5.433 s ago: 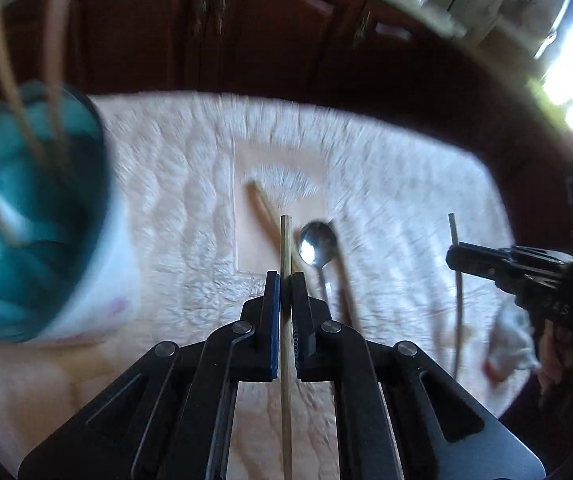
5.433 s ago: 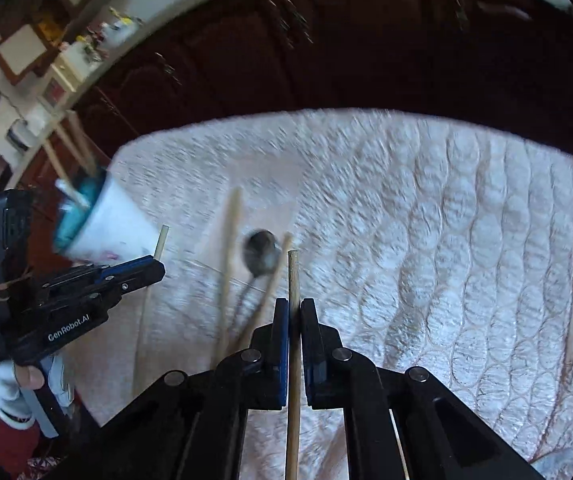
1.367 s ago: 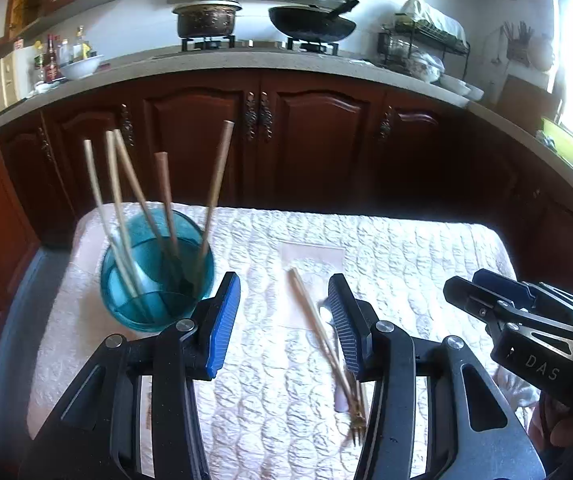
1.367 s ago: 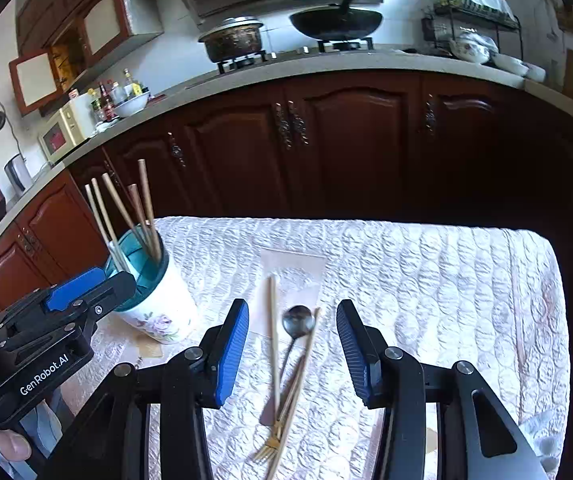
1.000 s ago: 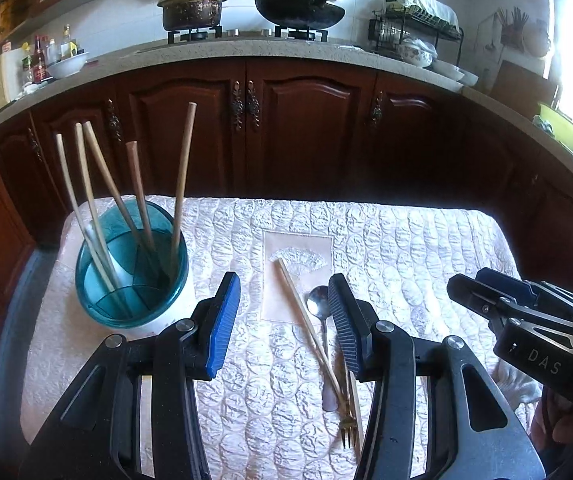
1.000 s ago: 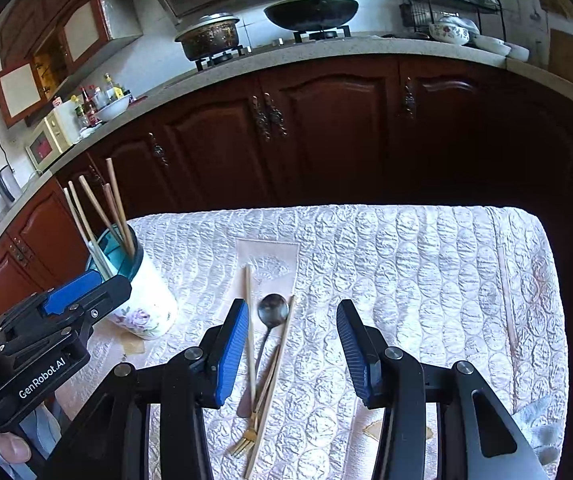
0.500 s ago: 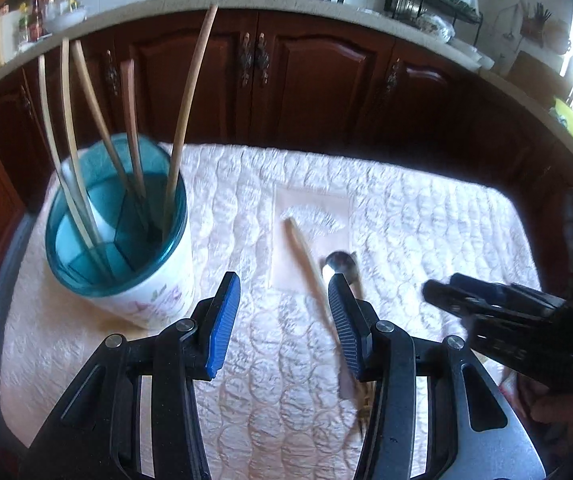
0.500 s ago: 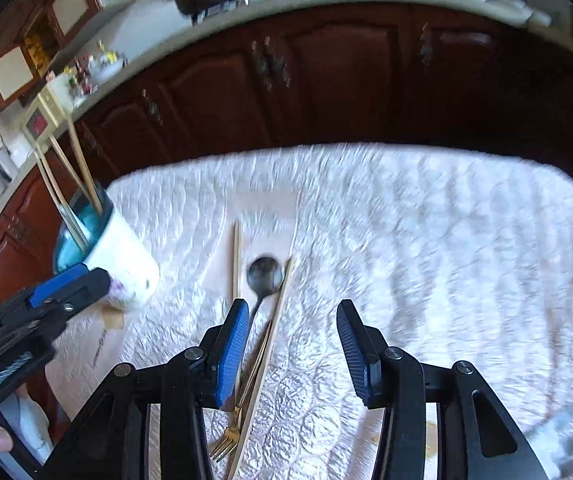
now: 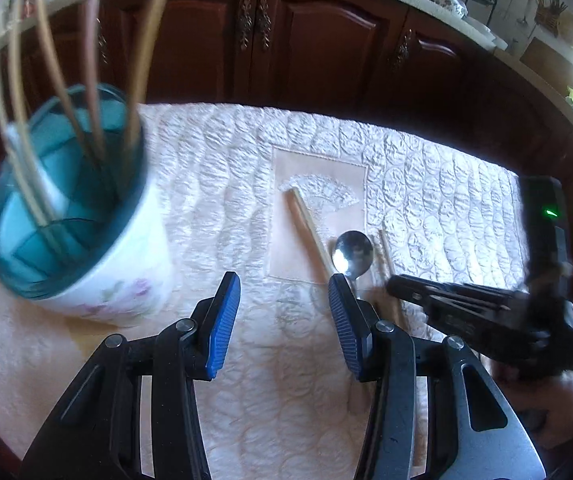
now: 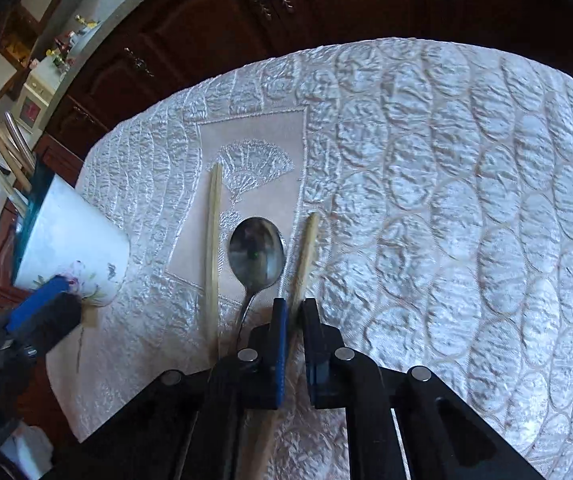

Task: Organize utensils
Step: 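Grasp a wooden chopstick with the left tool while the right tool grasps another chopstick, then lift both chopsticks and carry them above the floral cup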

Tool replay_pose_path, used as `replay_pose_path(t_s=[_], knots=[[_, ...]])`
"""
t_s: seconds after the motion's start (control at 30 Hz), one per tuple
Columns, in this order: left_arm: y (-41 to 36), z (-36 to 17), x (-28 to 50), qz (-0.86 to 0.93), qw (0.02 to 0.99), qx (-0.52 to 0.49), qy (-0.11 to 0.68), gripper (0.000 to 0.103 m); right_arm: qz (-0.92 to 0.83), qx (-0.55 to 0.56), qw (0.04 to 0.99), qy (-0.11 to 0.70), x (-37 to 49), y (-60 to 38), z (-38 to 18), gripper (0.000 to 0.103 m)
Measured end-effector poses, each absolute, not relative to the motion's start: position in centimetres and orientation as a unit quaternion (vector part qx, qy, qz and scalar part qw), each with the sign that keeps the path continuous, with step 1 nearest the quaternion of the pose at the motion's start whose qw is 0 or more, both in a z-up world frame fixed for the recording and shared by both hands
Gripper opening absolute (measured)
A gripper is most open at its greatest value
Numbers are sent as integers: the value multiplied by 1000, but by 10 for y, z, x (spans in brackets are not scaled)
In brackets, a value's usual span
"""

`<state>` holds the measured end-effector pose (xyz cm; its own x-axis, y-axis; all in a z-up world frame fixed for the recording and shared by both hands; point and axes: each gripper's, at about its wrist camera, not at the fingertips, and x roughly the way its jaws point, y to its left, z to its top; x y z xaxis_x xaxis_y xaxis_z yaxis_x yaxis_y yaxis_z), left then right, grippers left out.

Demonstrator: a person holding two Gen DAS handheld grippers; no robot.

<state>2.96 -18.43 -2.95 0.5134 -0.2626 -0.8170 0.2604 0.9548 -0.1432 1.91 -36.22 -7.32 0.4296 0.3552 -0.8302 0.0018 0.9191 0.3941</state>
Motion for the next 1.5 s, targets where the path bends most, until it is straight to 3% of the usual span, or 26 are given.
replay_pose_path(t_s=[0.23,0.27,0.33,0.4,0.57,0.6,0.87,0.97,1.0,1.03,1.27,1.3,1.33,1.37,1.5], knots=[[-210,-69,63,-165,847,-23,505,43,90,204,814,536,-20,-406,-82,6],[-213,-74,67,-165,844,-24,509,38,88,207,813,538,-23,-409,-83,5],[-216,-82,74,-171,836,-27,521,16,88,211,810,540,-25,-412,-83,6],[-214,-84,74,-178,832,-34,525,8,88,207,812,539,-28,-422,-80,11],[-200,-81,57,-200,822,-29,532,8,85,189,817,538,-20,-425,-76,19],[-196,-80,52,-203,820,-28,534,3,84,183,819,537,-19,-426,-75,19],[-173,-76,21,-212,810,-12,547,3,79,150,822,544,2,-406,-76,20],[-175,-73,32,-198,821,-35,535,21,77,148,820,548,13,-399,-76,20],[-176,-73,36,-190,823,-42,533,37,77,147,819,549,17,-398,-76,21],[-178,-73,42,-181,827,-54,530,43,76,145,818,551,20,-397,-76,21],[-192,-83,77,-129,838,-56,527,42,80,139,815,557,45,-382,-77,23],[-193,-85,81,-126,839,-56,527,38,82,139,816,555,49,-379,-77,22],[-194,-86,83,-128,841,-51,524,21,82,134,817,555,53,-376,-77,19],[-198,-87,84,-131,840,-44,524,10,82,129,818,554,55,-374,-77,7],[-191,-72,78,-178,832,-69,520,9,101,131,823,544,50,-370,-66,5]])
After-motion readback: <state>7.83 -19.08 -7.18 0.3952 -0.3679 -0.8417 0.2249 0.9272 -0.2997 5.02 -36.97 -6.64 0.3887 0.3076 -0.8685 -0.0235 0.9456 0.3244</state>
